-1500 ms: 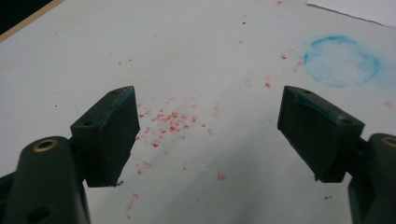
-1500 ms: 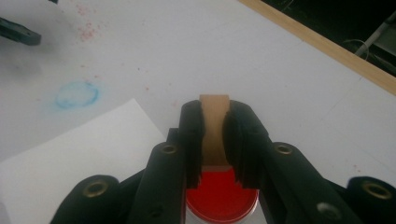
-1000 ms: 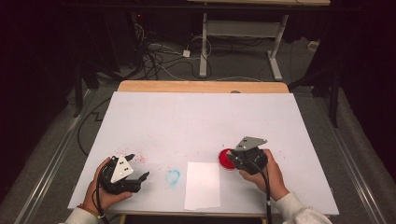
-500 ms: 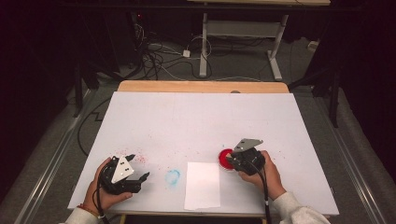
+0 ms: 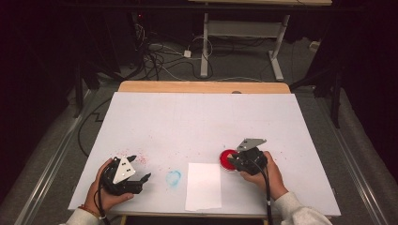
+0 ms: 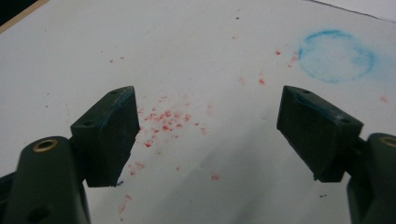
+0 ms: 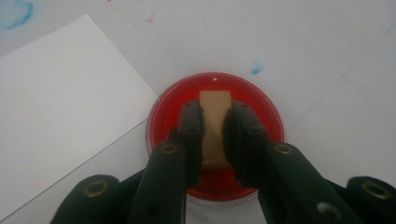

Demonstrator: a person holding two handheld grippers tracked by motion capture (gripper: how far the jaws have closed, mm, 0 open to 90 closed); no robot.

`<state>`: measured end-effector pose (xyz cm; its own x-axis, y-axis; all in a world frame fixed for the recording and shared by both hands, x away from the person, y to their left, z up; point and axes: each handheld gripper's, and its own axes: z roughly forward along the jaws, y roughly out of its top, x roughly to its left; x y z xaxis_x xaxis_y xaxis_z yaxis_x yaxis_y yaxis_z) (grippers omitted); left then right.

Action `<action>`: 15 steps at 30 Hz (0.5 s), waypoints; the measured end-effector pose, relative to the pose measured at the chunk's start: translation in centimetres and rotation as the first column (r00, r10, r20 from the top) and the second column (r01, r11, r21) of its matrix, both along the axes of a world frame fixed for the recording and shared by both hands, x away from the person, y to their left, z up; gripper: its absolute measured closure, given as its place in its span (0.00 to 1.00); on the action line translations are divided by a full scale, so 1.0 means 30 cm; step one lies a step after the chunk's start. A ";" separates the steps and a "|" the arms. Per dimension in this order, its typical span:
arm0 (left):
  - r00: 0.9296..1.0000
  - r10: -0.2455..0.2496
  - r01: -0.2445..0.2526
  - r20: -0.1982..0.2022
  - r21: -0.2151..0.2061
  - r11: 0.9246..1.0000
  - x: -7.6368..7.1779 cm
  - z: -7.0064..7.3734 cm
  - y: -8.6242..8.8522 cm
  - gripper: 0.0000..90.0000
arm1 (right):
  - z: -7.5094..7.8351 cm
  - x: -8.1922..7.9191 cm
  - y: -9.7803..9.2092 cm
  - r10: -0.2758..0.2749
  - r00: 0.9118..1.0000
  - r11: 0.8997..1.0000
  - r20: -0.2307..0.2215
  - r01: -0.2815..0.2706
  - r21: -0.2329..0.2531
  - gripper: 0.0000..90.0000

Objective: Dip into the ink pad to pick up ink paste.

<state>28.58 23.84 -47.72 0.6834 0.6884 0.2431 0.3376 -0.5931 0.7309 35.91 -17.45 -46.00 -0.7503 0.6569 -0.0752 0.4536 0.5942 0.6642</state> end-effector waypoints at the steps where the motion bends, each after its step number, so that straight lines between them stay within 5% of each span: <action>1: 1.000 0.000 0.000 0.000 0.000 1.000 0.000 0.000 0.000 0.22 | -0.001 0.002 -0.001 0.000 1.000 1.000 -0.003 0.000 0.005 0.85; 15: 1.000 0.002 -0.002 -0.003 0.000 1.000 0.002 -0.002 0.001 0.22 | 0.001 0.004 -0.001 0.008 1.000 1.000 -0.004 -0.008 -0.004 0.85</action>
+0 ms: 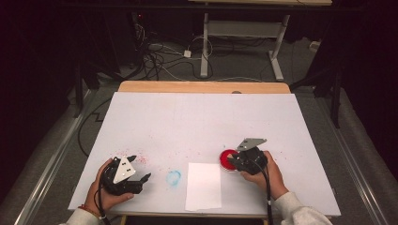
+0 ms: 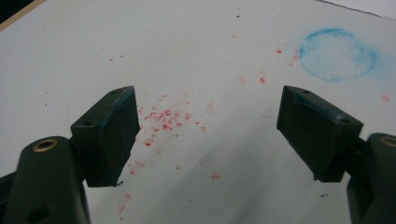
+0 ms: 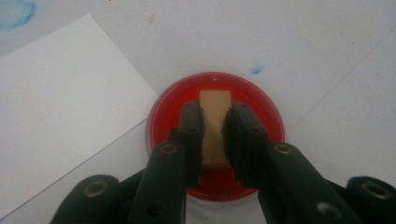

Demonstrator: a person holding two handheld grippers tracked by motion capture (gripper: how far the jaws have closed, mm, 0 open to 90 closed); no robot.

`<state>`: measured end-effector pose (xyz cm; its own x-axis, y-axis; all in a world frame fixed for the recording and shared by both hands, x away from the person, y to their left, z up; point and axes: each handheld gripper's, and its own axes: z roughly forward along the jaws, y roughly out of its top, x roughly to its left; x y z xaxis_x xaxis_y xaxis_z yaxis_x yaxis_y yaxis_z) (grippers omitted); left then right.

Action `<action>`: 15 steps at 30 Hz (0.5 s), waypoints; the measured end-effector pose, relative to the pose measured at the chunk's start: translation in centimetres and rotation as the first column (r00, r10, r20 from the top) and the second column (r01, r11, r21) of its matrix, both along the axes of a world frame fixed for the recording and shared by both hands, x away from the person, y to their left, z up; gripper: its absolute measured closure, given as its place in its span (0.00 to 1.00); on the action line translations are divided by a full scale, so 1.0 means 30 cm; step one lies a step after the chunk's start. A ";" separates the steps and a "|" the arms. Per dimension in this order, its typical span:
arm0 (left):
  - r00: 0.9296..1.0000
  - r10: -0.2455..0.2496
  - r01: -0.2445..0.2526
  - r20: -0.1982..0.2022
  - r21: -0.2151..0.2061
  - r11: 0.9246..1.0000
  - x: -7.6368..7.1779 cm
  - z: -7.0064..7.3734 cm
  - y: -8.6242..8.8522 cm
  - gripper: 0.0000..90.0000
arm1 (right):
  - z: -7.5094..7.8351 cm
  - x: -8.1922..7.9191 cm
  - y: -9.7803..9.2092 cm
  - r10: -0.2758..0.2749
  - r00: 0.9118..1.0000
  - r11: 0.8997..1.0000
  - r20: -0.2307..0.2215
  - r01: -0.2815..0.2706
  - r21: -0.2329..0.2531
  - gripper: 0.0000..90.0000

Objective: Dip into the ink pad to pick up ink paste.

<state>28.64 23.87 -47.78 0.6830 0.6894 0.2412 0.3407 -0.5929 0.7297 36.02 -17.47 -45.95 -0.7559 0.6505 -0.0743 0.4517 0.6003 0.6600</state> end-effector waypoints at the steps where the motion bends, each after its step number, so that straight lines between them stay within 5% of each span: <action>1: 1.000 0.000 0.000 0.000 0.000 1.000 0.000 0.000 0.001 0.22 | 0.002 0.000 0.003 0.002 1.000 1.000 0.003 -0.002 -0.006 0.85; 5: 1.000 0.004 -0.004 0.001 -0.005 1.000 0.000 0.001 0.003 0.22 | 0.018 -0.004 0.002 -0.001 1.000 1.000 0.025 0.001 -0.015 0.85; 15: 1.000 0.002 -0.002 0.001 0.002 1.000 0.002 0.001 0.002 0.22 | 0.163 -0.046 -0.042 -0.020 0.992 0.993 0.121 0.005 0.119 0.85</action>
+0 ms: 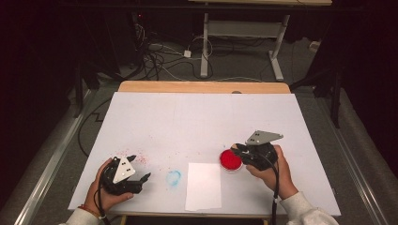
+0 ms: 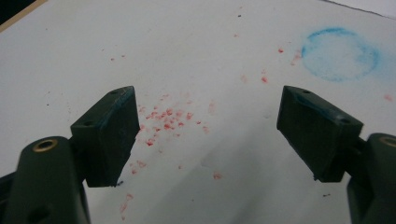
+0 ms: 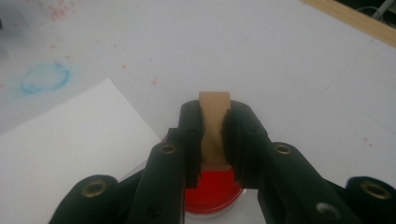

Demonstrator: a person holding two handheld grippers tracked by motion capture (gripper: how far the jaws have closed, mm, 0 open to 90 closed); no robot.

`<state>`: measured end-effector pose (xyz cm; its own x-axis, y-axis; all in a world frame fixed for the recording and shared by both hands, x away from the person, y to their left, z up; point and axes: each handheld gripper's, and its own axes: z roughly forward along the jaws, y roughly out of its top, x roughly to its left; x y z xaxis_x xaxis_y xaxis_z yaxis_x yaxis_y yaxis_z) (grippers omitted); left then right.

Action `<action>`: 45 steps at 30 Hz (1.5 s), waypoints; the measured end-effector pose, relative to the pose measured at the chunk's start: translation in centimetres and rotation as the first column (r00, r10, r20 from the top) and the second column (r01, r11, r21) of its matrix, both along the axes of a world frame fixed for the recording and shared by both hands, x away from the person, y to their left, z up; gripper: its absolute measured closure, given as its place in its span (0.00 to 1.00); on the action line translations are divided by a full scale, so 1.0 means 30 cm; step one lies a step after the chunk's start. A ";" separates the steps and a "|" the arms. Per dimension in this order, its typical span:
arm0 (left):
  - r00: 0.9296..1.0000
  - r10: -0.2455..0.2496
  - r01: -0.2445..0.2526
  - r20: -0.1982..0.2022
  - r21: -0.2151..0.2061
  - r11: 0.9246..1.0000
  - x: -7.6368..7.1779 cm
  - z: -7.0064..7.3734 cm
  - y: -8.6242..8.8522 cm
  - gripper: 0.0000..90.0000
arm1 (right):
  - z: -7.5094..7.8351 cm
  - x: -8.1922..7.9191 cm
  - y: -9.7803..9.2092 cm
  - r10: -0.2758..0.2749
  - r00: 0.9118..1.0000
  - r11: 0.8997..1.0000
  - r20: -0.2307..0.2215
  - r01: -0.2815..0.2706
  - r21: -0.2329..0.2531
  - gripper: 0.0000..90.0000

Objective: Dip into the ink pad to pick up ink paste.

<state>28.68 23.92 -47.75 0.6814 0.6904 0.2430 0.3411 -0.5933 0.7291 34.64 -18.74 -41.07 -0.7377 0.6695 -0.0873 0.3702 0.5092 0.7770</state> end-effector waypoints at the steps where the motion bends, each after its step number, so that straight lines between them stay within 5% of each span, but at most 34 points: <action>1: 1.000 0.001 -0.001 0.001 0.004 1.000 0.001 0.000 -0.001 0.23 | 0.011 -0.005 -0.001 0.004 1.000 1.000 0.012 -0.004 0.005 0.85; 11: 1.000 -0.001 0.001 0.000 0.009 1.000 0.000 -0.001 -0.003 0.23 | 0.112 -0.034 -0.009 0.015 0.998 0.996 0.063 -0.020 0.083 0.85; 20: 1.000 0.000 0.000 -0.003 0.007 1.000 0.002 -0.003 -0.004 0.23 | 0.174 -0.025 0.004 0.004 0.995 0.996 0.103 -0.012 0.085 0.85; 38: 1.000 -0.006 0.006 -0.007 0.014 1.000 0.000 -0.005 -0.003 0.23 | -0.080 0.071 0.059 -0.004 0.998 0.997 -0.066 0.000 -0.073 0.85; 45: 1.000 -0.010 0.010 -0.006 0.017 1.000 0.001 -0.005 -0.003 0.23 | -0.135 0.087 0.053 -0.021 0.994 0.993 -0.103 0.009 -0.115 0.85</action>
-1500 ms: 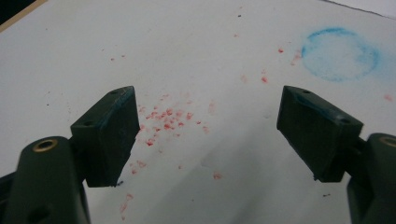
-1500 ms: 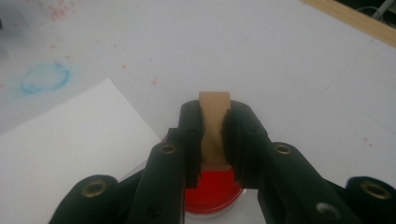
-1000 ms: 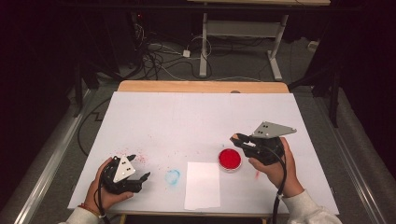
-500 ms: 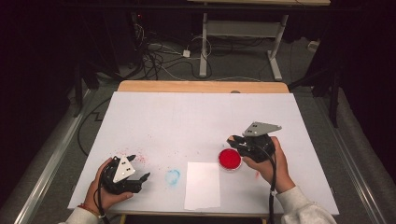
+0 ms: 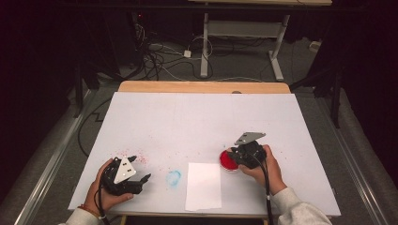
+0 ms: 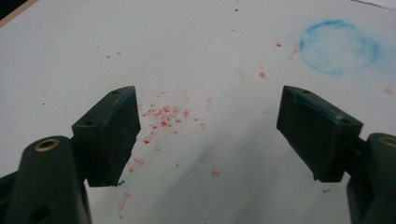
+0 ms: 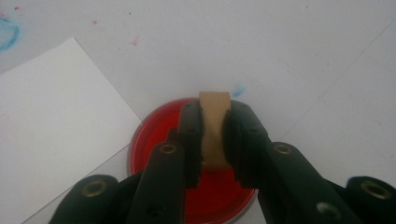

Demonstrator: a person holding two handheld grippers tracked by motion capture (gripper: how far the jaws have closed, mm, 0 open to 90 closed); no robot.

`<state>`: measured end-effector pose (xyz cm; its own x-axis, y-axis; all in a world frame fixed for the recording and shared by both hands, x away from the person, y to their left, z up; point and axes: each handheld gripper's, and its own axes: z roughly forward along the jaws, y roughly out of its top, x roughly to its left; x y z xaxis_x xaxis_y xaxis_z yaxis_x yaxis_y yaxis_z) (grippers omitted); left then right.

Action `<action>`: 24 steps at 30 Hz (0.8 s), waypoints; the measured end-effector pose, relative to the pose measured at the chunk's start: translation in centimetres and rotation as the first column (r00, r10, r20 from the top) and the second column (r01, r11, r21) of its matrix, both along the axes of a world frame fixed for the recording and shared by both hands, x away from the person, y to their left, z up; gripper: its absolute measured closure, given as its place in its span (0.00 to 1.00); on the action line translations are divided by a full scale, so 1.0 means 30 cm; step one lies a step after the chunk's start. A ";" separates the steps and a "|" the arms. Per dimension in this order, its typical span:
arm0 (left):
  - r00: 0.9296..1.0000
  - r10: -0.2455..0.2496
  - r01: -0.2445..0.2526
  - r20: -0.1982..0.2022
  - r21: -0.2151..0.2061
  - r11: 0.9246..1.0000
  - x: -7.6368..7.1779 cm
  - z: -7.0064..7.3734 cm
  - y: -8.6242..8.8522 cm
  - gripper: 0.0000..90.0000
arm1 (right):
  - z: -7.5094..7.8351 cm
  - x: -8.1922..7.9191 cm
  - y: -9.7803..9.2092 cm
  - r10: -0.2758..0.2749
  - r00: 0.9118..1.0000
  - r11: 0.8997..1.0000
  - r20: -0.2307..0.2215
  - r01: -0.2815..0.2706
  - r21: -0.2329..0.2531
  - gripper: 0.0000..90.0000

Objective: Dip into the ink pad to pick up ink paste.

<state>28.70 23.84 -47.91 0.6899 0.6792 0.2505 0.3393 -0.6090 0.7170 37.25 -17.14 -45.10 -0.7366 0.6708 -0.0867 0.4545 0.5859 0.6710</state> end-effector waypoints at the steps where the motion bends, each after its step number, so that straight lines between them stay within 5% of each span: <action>1: 1.000 0.000 0.000 -0.001 0.000 1.000 0.000 0.000 0.000 0.23 | -0.006 0.002 -0.001 -0.001 1.000 1.000 -0.004 0.001 -0.001 0.85; 19: 1.000 -0.008 0.009 -0.006 0.013 1.000 0.000 -0.001 -0.007 0.23 | -0.026 0.005 -0.007 -0.014 0.999 1.000 -0.032 0.014 0.007 0.85; 24: 1.000 -0.008 0.009 -0.005 0.014 1.000 0.001 -0.001 -0.007 0.23 | -0.030 -0.010 0.005 -0.013 1.000 1.000 0.007 0.013 -0.028 0.85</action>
